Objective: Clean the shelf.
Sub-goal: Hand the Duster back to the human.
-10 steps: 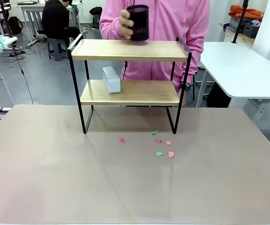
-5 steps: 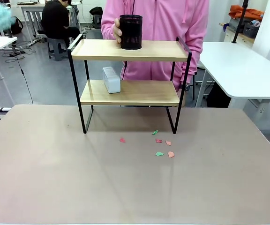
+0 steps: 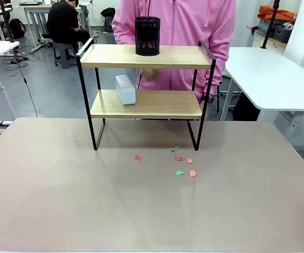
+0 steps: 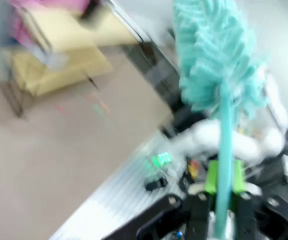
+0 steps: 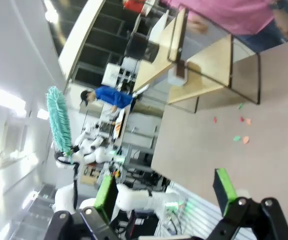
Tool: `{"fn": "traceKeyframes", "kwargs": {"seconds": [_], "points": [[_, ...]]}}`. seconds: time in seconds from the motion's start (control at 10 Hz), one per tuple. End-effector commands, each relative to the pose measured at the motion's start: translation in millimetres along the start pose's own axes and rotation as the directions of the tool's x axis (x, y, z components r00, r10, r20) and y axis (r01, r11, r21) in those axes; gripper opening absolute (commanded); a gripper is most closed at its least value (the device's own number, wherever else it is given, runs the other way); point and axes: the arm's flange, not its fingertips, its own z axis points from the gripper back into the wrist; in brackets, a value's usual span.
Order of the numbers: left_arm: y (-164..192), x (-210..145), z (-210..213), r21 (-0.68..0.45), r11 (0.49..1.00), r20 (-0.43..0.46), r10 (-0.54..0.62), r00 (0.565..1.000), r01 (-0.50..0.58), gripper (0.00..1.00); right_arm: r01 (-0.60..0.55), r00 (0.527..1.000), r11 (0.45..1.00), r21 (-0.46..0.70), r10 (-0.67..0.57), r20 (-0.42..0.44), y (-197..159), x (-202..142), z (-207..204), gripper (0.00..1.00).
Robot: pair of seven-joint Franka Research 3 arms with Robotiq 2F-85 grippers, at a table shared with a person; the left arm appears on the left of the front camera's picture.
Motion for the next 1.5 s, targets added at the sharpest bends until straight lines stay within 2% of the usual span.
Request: {"fn": "traceKeyframes", "kwargs": {"seconds": [0.0,0.1,0.3,0.4,0.5,0.6,0.7,0.8,1.0,1.1,1.3,1.4], "points": [[29.6,10.8,-20.3,-0.101,0.992,-0.386,0.026,0.922,-0.070,0.12,-0.038,0.993,0.990,0.139,0.053,-0.104,6.9,-2.6,1.2,1.00],[38.1,10.7,-45.2,-0.100,0.989,-0.497,0.042,0.867,-0.105,0.12,-0.039,0.974,0.980,0.196,0.081,-0.211,20.1,-15.6,-12.1,1.00],[61.1,7.4,-88.6,-0.057,0.985,-0.635,0.092,0.767,-0.165,0.12,-0.047,0.926,0.979,0.201,0.118,-0.359,38.3,-55.4,-54.3,1.00],[75.9,7.1,-98.9,0.013,0.983,-0.648,0.149,0.747,-0.185,0.12,-0.054,0.902,0.980,0.192,0.131,-0.413,39.5,-71.4,-66.9,1.00],[88.4,8.9,-80.0,0.236,0.960,-0.555,0.262,0.790,-0.152,0.12,-0.021,0.949,0.981,0.192,0.080,-0.306,32.5,-40.0,-38.2,1.00],[71.9,-1.6,-114.2,-0.043,0.975,-0.630,0.143,0.763,-0.219,0.12,-0.021,0.949,0.981,0.192,0.080,-0.306,32.5,-40.0,-38.2,1.00],[71.9,-1.6,-114.2,-0.043,0.975,-0.630,0.143,0.763,-0.219,0.12,-0.021,0.919,0.981,0.195,0.095,-0.383,40.8,-58.7,-59.3,1.00],[87.1,2.2,-108.0,0.080,0.974,-0.630,0.214,0.747,-0.211,0.12,-0.037,0.890,0.987,0.159,0.105,-0.444,38.7,-51.5,-84.2,1.00],[106.3,17.2,-156.6,0.017,0.978,-0.729,0.154,0.667,-0.206,0.12,-0.090,0.848,0.988,0.127,0.143,-0.510,37.9,-34.0,-180.0,1.00],[111.9,20.0,-176.5,-0.015,0.976,-0.767,0.127,0.629,-0.215,0.12,-0.092,0.818,0.982,0.166,0.169,-0.550,37.1,-32.7,-219.9,1.00],[121.9,27.8,-198.4,-0.048,0.969,-0.789,0.113,0.603,-0.244,0.12,-0.076,0.774,0.968,0.239,0.209,-0.597,30.5,-44.5,-276.2,1.00],[127.2,29.0,-205.4,-0.068,0.961,-0.793,0.111,0.600,-0.267,0.12,-0.049,0.737,0.959,0.279,0.223,-0.638,28.4,-55.6,-298.0,1.00]]}}
